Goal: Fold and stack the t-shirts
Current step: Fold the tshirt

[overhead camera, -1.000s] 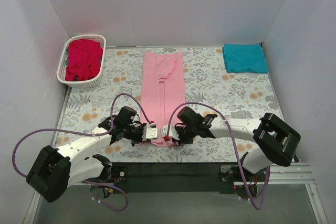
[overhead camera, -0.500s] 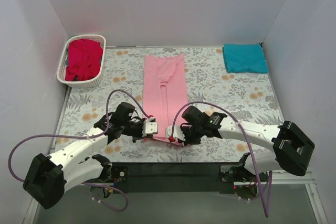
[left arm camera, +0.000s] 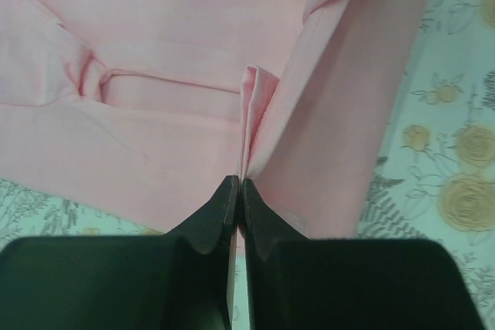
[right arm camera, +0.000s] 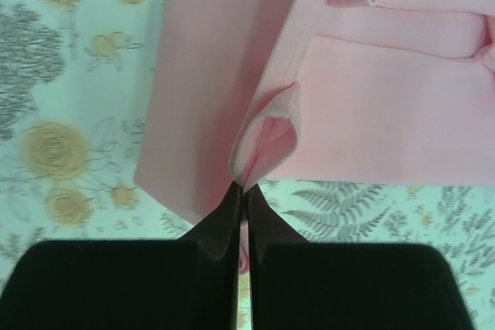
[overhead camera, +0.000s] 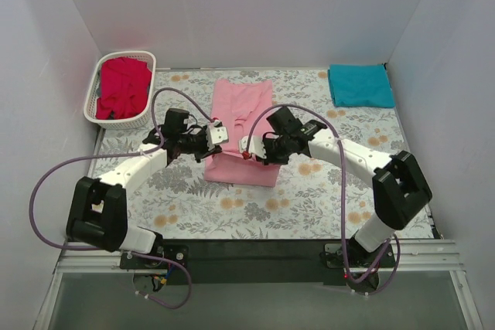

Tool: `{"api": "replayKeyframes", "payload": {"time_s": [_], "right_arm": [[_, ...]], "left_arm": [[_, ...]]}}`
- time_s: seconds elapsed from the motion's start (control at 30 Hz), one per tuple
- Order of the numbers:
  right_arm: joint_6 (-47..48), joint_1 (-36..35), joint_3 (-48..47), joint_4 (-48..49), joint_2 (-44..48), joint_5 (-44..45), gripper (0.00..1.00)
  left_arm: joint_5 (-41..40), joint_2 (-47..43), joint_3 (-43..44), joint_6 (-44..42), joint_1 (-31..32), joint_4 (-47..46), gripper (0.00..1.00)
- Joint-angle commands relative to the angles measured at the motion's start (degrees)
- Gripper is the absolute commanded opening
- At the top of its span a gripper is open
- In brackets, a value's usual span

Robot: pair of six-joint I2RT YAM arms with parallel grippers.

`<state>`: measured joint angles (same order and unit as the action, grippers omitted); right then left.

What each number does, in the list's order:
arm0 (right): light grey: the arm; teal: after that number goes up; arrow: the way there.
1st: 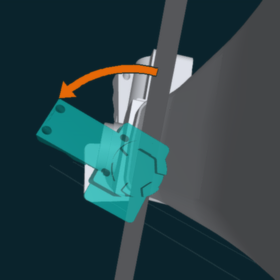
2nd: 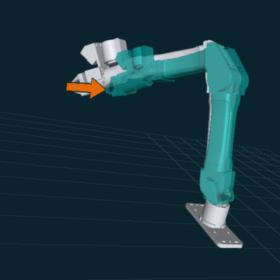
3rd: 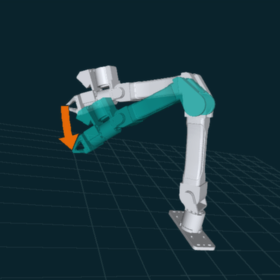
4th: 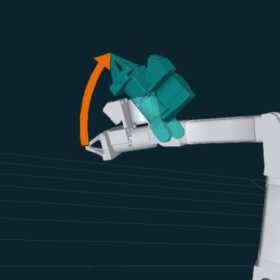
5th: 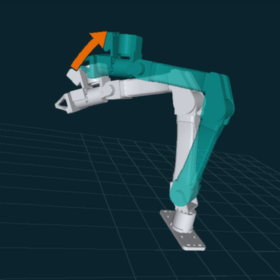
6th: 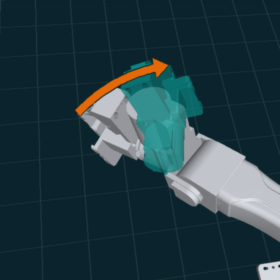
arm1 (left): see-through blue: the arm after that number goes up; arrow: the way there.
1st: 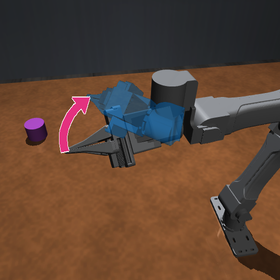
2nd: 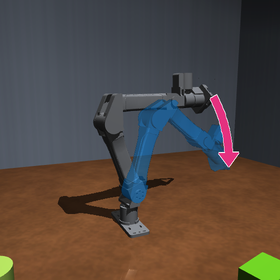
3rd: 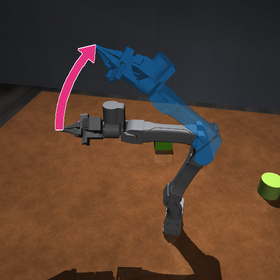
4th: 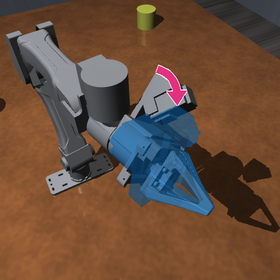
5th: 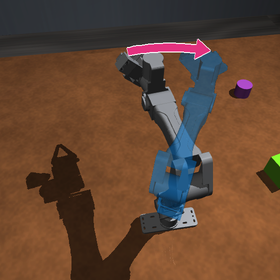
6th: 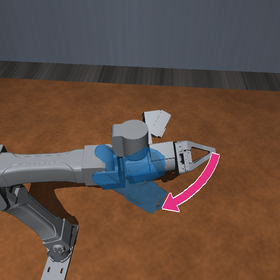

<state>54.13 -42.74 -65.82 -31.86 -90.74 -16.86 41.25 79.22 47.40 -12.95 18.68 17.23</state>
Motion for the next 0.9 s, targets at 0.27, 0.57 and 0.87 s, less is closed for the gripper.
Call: {"api": "replayKeyframes", "payload": {"time_s": [0.27, 0.57, 0.87], "right_arm": [[11.08, 7.41, -20.82, -4.61, -16.65, -0.28, 0.01], [12.76, 8.64, -31.2, -5.85, -25.97, -0.28, 0.01], [12.84, 9.34, -35.87, -5.67, -30.38, 0.34, 0.01]], "left_arm": [[3.48, 17.19, 15.25, -4.63, -6.72, -7.39, 0.0], [4.27, 24.75, 21.07, -6.56, -8.39, -8.53, 0.0], [4.36, 26.86, 21.6, -6.74, -9.54, -10.46, 0.0]]}}
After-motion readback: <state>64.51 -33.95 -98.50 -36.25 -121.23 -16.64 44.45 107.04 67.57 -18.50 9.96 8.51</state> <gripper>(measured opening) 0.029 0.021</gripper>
